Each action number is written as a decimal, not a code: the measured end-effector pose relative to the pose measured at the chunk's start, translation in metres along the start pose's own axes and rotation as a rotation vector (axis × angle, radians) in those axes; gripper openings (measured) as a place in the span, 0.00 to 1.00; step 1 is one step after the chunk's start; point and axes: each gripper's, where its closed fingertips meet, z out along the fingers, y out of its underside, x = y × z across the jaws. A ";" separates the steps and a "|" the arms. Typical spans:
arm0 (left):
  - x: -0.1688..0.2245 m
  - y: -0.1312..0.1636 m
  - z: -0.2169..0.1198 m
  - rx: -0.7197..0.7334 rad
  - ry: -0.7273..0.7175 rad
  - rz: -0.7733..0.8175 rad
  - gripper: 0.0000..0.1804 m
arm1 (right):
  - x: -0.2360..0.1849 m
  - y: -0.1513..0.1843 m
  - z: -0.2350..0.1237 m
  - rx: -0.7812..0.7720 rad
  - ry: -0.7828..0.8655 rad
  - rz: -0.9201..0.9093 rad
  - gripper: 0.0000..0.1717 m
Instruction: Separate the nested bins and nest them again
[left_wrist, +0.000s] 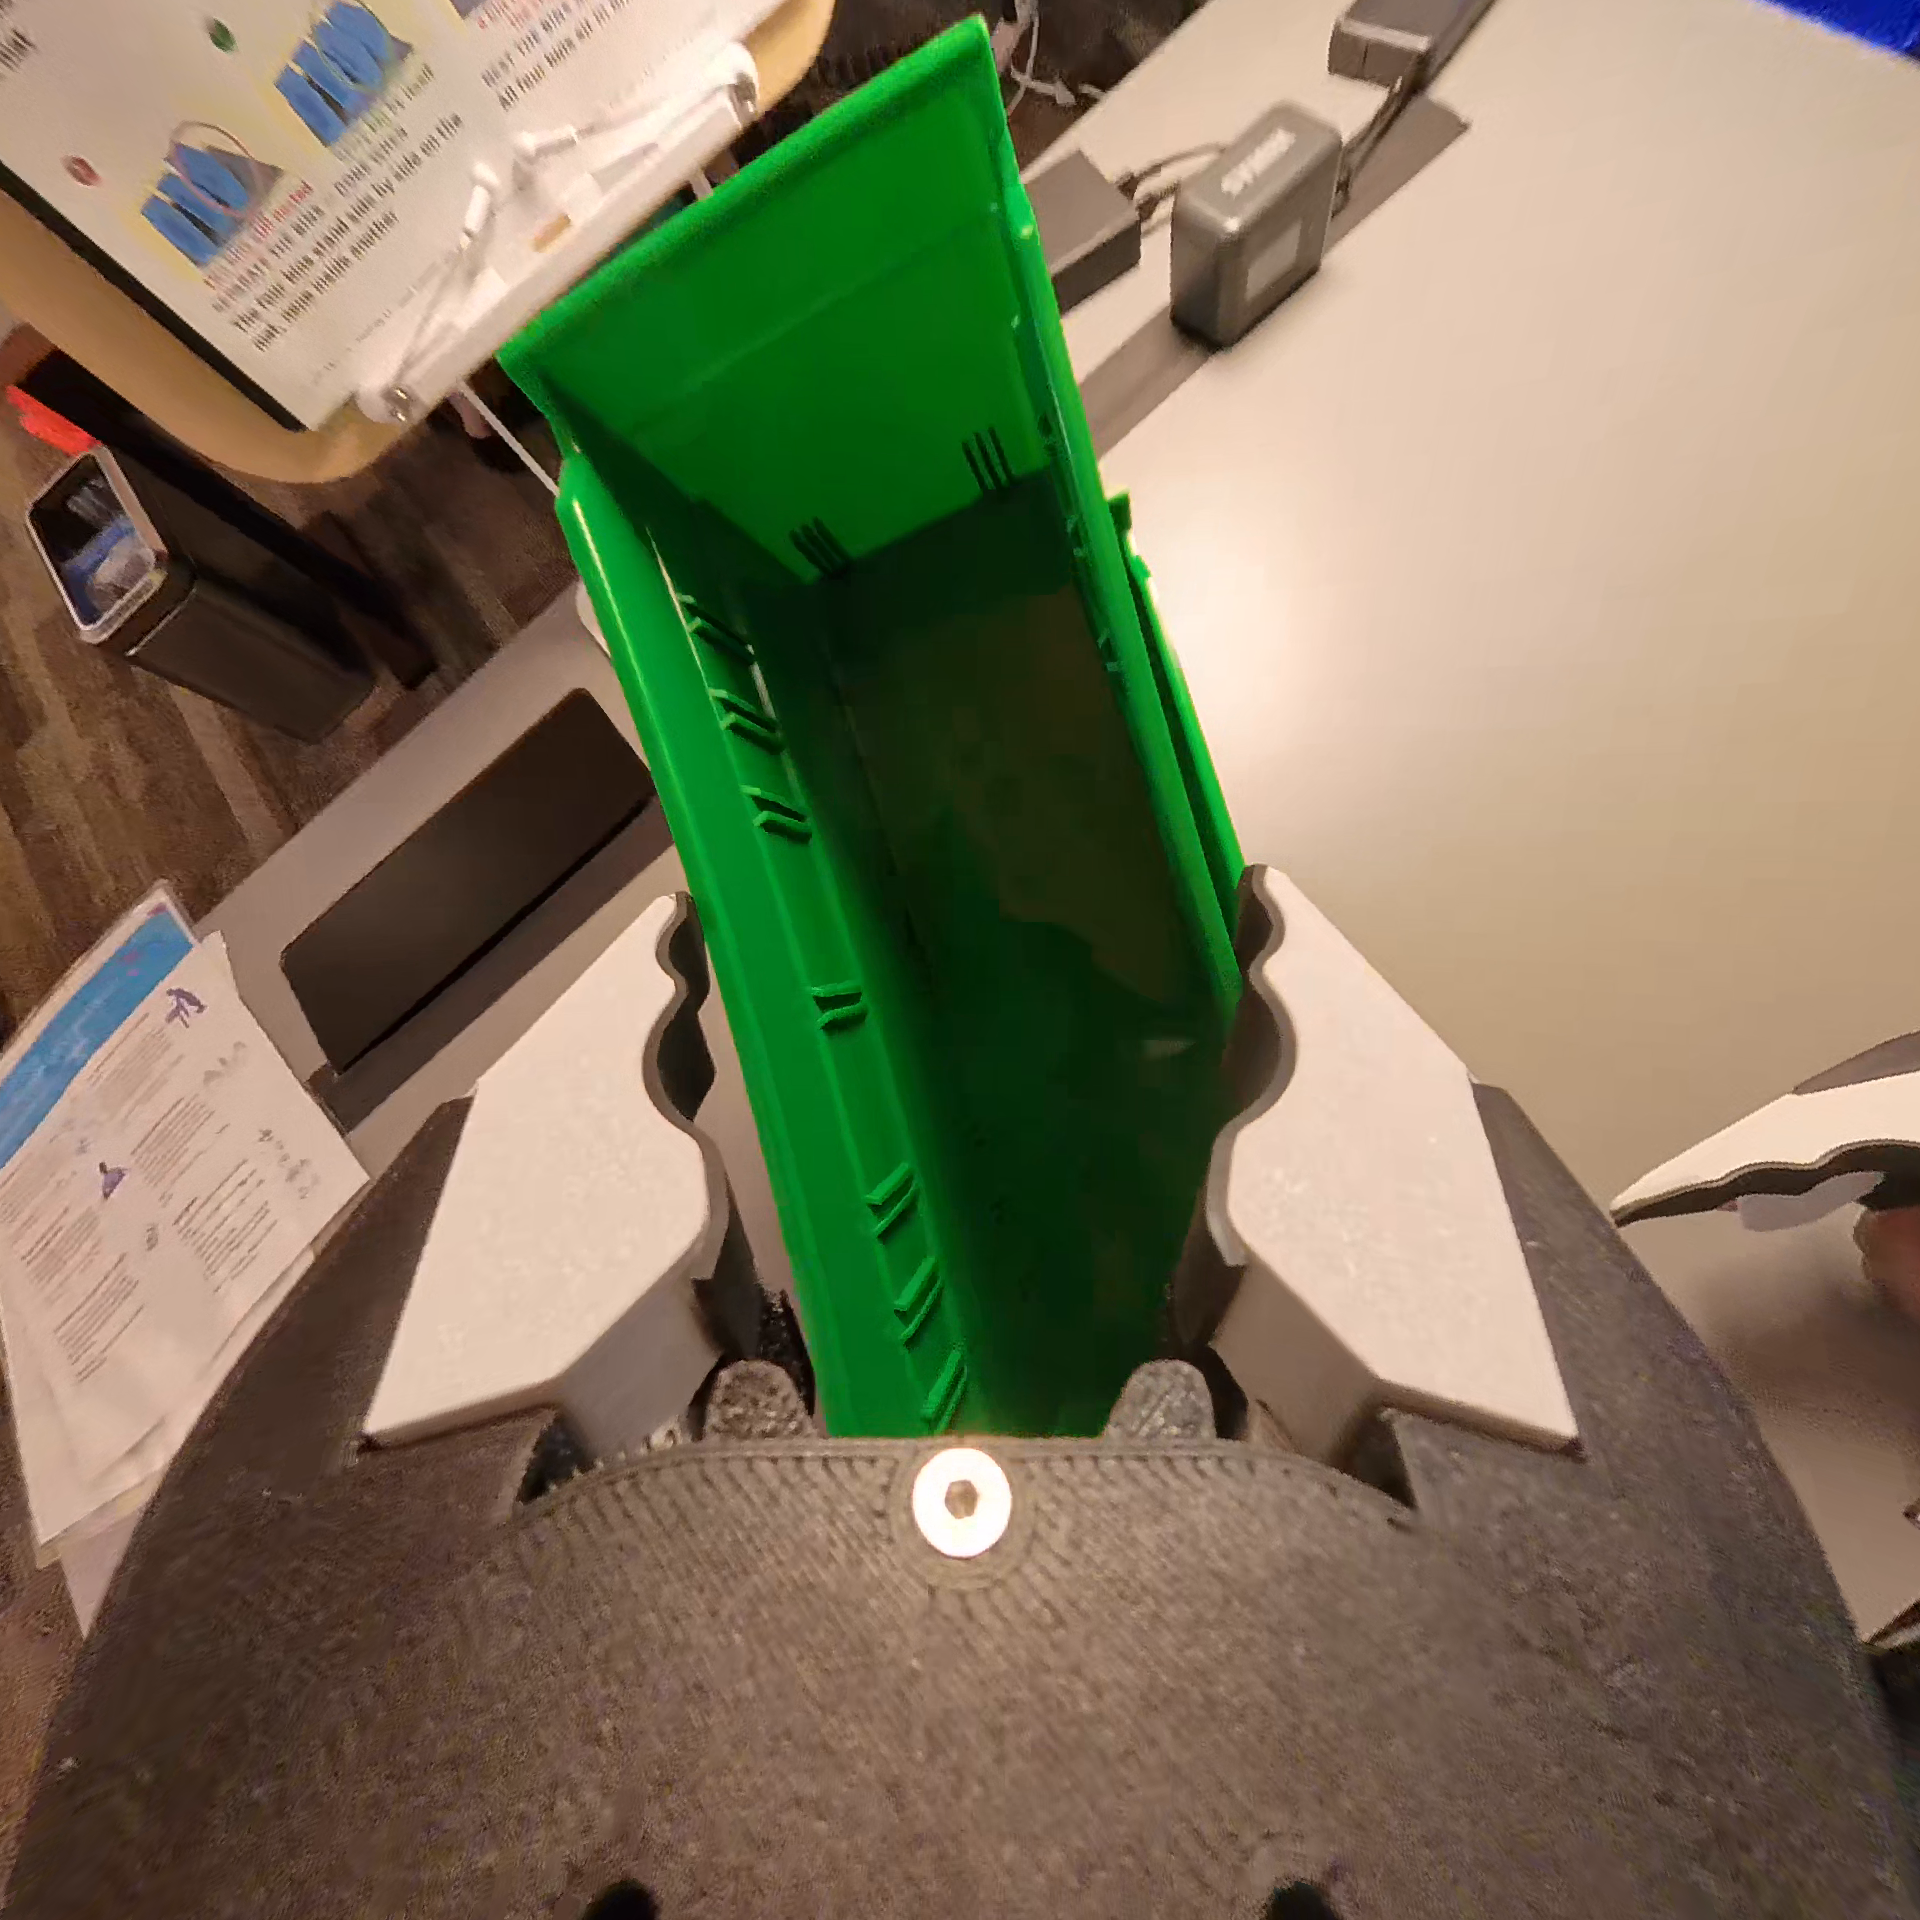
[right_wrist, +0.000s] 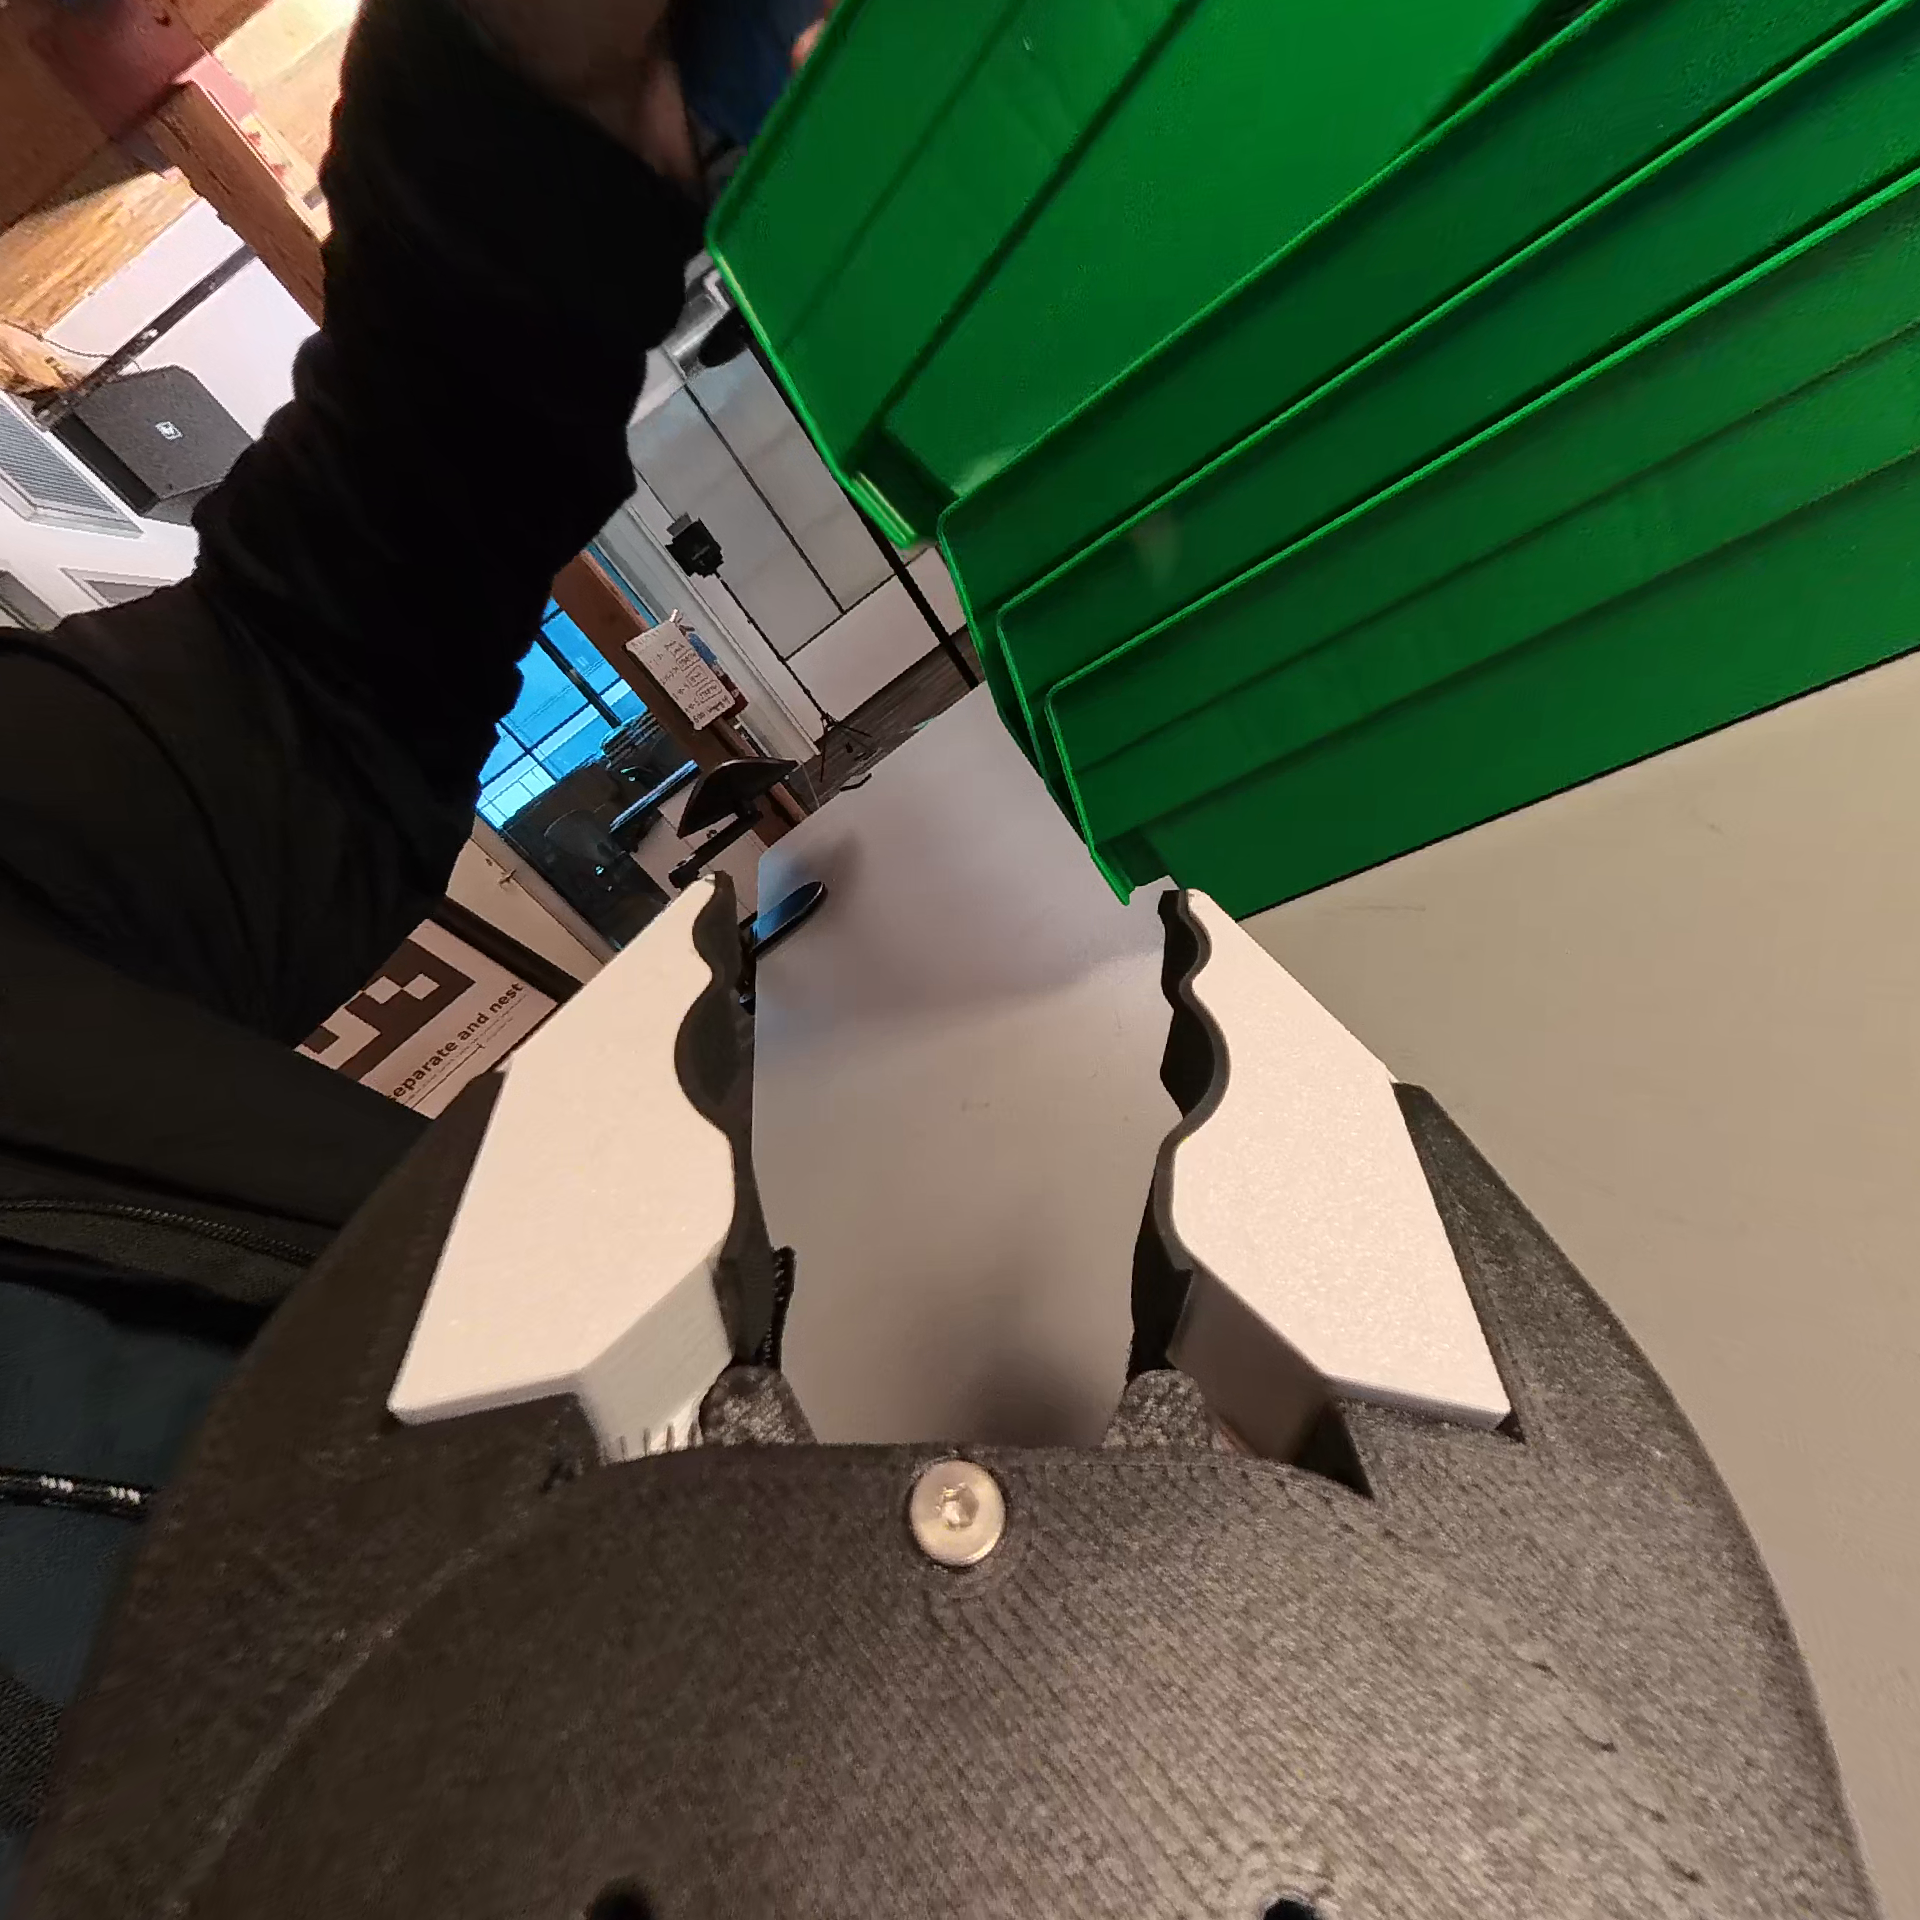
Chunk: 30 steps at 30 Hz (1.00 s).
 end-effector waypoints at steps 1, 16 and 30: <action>0.000 -0.005 -0.006 0.022 0.012 0.005 0.35 | 0.000 0.000 0.000 0.000 0.000 0.000 0.48; 0.005 0.008 0.003 0.049 0.120 -0.076 0.25 | 0.000 0.000 0.000 0.000 0.005 -0.003 0.48; -0.008 0.042 0.006 0.003 0.434 -0.411 0.68 | 0.000 0.000 0.000 0.001 0.000 -0.003 0.48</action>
